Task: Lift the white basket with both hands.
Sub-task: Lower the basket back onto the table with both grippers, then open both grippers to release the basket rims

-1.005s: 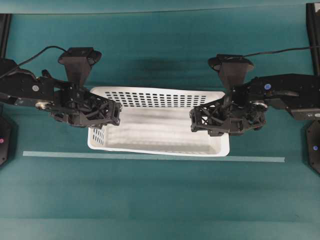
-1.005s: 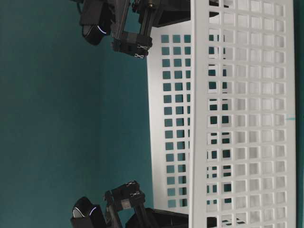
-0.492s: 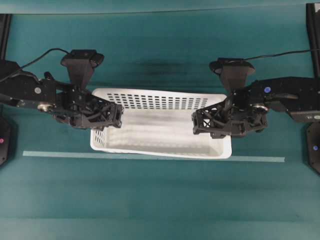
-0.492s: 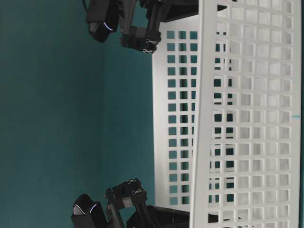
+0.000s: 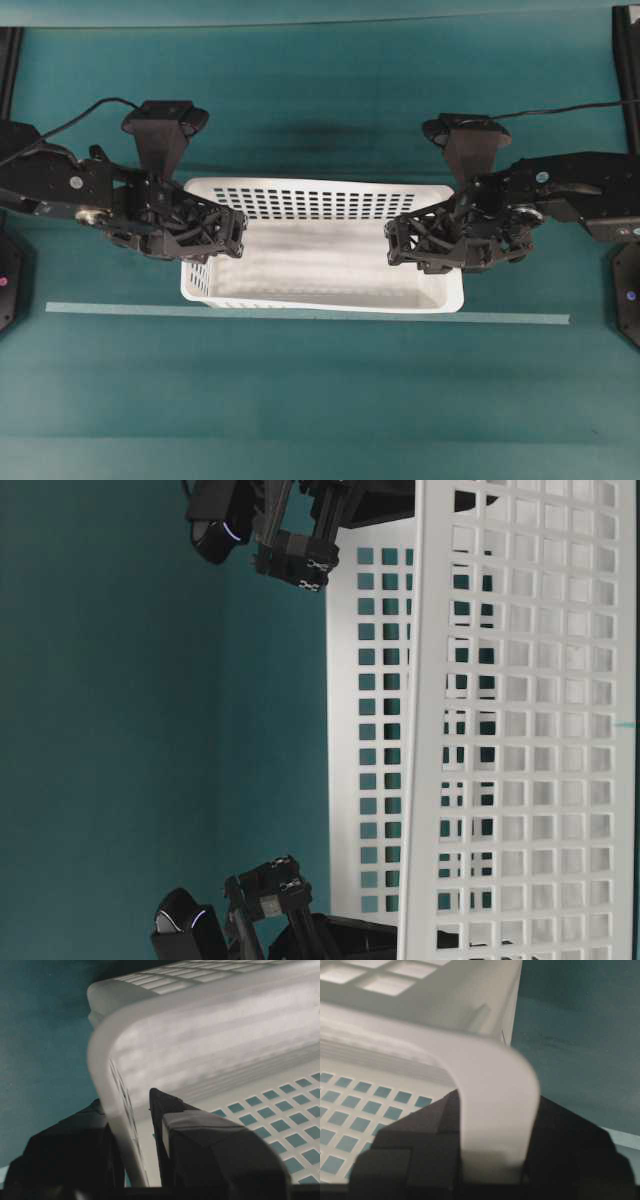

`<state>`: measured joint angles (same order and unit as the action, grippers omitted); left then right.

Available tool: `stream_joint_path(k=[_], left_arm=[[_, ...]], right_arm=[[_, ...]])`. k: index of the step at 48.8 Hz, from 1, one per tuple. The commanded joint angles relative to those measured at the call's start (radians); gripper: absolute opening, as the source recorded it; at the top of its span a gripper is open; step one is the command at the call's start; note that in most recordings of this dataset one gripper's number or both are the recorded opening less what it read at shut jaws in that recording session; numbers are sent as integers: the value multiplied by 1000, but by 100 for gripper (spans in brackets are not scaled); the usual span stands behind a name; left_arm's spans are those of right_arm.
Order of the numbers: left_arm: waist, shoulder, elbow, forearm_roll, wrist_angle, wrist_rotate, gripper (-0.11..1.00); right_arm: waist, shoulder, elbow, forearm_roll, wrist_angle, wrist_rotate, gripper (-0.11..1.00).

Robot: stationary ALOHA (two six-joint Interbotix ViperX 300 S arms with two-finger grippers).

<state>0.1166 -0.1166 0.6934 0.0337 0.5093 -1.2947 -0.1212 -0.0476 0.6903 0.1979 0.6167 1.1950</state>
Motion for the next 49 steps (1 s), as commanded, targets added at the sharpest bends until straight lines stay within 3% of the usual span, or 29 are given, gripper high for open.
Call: stream_joint_path(k=[1,19,23,28,36,42,45,49], left_arm=[[-8,14,-44,3,-35,6,15],[-8,14,-40,3,-43,20,14],[-8,14,-37,2,-43,25,14],[-8,11,-32,3,-46,28,16],[-6,8,-21,3,-48,28,56],[-5,6,-17,3,-46,29,90],[-3,6,-14,3,-44,29,96],[-3,5,-8,3,-41,28,92]], right_arm=[[21,44,5,28,-44,-34,19],[21,44,25,31,-117,-35,20],[21,43,32,31,-141,-34,30],[21,43,37,25,-153,-37,54],[17,40,40,-18,-155,-38,91],[14,37,46,-32,-155,-37,97],[11,34,51,-32,-153,-37,96],[5,26,60,-34,-155,-34,96]])
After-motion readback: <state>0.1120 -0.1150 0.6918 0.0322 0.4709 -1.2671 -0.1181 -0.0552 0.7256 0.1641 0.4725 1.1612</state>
